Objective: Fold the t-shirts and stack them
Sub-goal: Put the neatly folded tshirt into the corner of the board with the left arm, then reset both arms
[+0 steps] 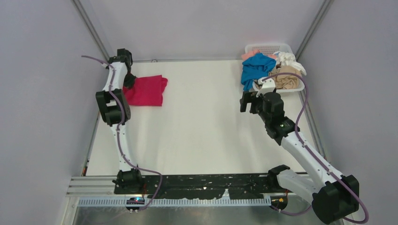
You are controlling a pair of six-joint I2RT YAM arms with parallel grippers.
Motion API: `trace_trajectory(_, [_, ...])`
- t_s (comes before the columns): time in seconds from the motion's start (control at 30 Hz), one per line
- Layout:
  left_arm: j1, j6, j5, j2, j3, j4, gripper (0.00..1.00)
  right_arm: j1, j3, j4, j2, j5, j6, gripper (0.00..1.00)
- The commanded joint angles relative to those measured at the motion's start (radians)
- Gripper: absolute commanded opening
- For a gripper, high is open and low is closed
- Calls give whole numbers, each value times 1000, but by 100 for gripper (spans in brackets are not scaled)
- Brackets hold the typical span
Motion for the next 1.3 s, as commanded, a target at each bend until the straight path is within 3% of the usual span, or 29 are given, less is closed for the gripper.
trace_trajectory(0.0, [2, -53, -28, -48, 29, 20, 0, 0, -1, 50, 1, 11, -13, 95])
trace_trajectory(0.07, [1, -65, -35, -54, 37, -5, 0, 0, 0, 50, 2, 6, -12, 95])
trace_trajectory(0.2, [-2, -51, -36, -98, 37, -10, 42, 1, 1, 48, 8, -10, -9, 95])
trace_trajectory(0.53, [-57, -19, -55, -372, -128, 100, 99, 0, 13, 35, 5, -82, 5, 95])
trace_trajectory(0.8, [-87, 79, 251, -366, -185, 227, 99, 0, 12, 40, 14, -75, 18, 95])
trace_trajectory(0.9, [-169, 176, 246, -447, -235, 233, 100, 1, 4, 44, 7, -14, 56, 95])
trace_trajectory(1.0, [-264, 240, 251, -652, -478, 366, 100, -1, -33, 72, -25, 36, 124, 95])
trace_trajectory(1.17, [-426, 239, 254, -1057, -1063, 708, 100, -1, -96, 123, -83, 62, 183, 95])
trace_trajectory(1.27, [-488, 219, 249, -1187, -1241, 725, 100, -1, -110, 59, -104, 56, 188, 95])
